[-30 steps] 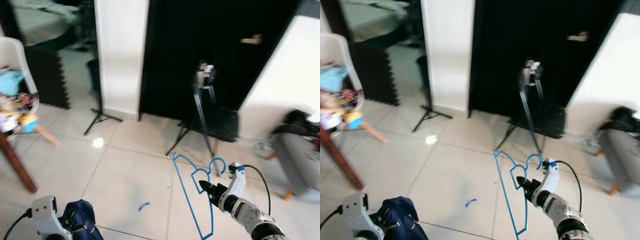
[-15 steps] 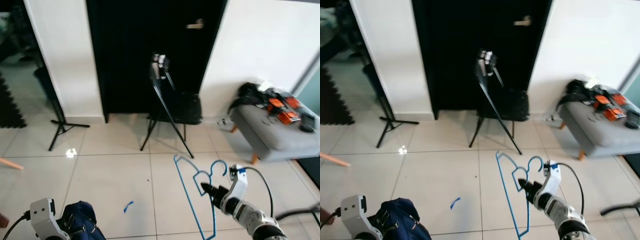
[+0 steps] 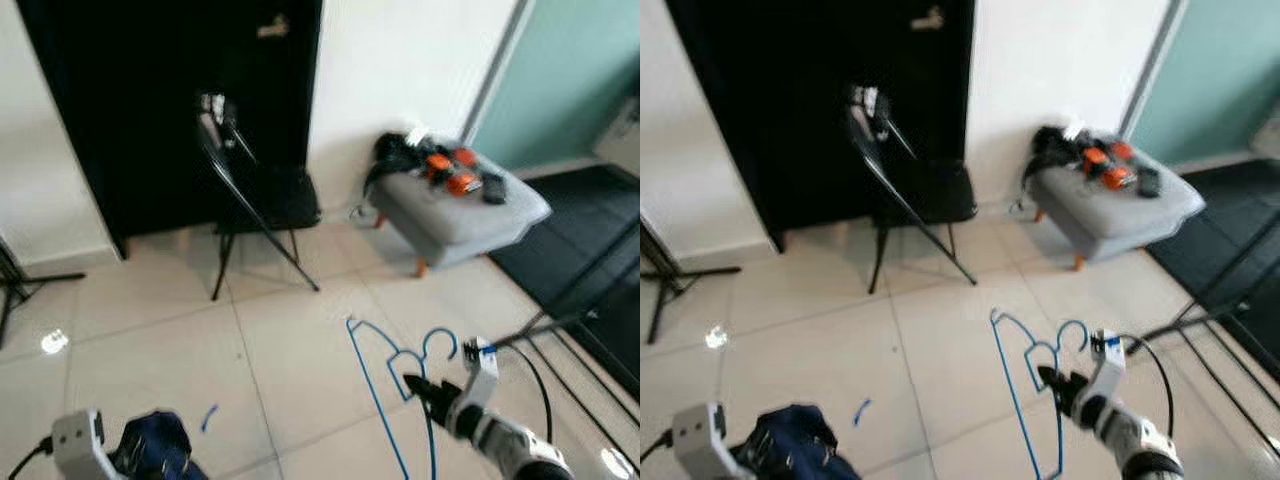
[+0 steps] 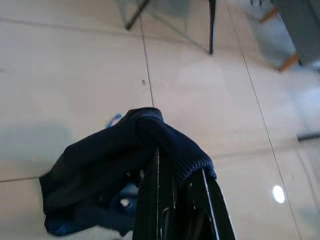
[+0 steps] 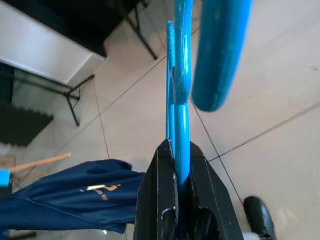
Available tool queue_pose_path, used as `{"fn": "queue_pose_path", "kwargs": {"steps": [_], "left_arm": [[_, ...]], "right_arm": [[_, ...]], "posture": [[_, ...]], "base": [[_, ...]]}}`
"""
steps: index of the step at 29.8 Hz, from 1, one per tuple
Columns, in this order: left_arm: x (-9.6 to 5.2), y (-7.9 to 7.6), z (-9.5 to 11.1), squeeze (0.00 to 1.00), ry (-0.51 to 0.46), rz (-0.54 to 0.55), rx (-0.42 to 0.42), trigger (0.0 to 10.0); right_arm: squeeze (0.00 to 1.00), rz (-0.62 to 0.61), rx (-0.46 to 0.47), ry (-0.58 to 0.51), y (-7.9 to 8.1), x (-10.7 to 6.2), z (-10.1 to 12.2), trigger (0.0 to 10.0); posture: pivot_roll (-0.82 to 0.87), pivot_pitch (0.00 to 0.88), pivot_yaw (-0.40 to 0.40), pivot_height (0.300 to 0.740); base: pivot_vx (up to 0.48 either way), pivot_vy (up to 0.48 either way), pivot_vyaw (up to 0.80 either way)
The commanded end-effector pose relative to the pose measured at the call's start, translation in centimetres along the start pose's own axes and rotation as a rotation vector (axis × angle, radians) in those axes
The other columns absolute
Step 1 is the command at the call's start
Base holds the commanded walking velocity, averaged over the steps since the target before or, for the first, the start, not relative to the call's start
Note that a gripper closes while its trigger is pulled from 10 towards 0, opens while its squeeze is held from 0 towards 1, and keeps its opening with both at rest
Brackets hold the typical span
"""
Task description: Hang hanger
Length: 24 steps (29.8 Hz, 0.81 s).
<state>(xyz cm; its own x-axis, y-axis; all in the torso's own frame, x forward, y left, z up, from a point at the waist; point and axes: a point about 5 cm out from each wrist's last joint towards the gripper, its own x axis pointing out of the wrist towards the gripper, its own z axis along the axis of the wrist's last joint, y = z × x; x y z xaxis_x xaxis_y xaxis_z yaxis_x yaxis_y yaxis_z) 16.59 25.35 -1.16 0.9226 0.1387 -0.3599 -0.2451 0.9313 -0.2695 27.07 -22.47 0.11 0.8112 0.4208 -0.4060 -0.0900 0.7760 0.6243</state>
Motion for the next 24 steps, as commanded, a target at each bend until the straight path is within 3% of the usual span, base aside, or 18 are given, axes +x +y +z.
{"fn": "queue_pose_path", "kwargs": {"steps": [1, 22, 23, 24], "left_arm": [[-0.03, -0.2, 0.17, 0.0, -0.001, -0.017, 0.008, 10.0], [-0.44, -0.47, 0.09, 0.0, 0.006, -0.014, 0.002, 10.0], [-0.19, -0.47, 0.3, 0.0, 0.004, -0.001, 0.032, 10.0], [0.35, -0.67, 0.97, 0.0, 0.0, 0.0, 0.112, 10.0]], "right_arm": [[0.0, -0.006, 0.016, 0.016, -0.25, -0.26, -0.48, 10.0], [0.0, 0.005, 0.016, 0.022, -0.44, -0.63, -0.49, 10.0], [0.0, 0.01, 0.003, 0.029, -0.4, -0.61, -0.54, 10.0], [0.0, 0.011, -0.047, 0.037, -0.33, -0.55, -0.5, 10.0]], "posture": [[-0.04, 0.132, -0.046, 0.74], [-0.04, 0.134, -0.053, 0.74], [-0.05, 0.122, -0.049, 0.74], [-0.05, 0.112, -0.054, 0.74]], "base": [[0.0, 0.0, -0.8], [0.0, 0.0, -0.8], [0.0, 0.0, -0.8], [0.0, 0.0, -0.8]]}}
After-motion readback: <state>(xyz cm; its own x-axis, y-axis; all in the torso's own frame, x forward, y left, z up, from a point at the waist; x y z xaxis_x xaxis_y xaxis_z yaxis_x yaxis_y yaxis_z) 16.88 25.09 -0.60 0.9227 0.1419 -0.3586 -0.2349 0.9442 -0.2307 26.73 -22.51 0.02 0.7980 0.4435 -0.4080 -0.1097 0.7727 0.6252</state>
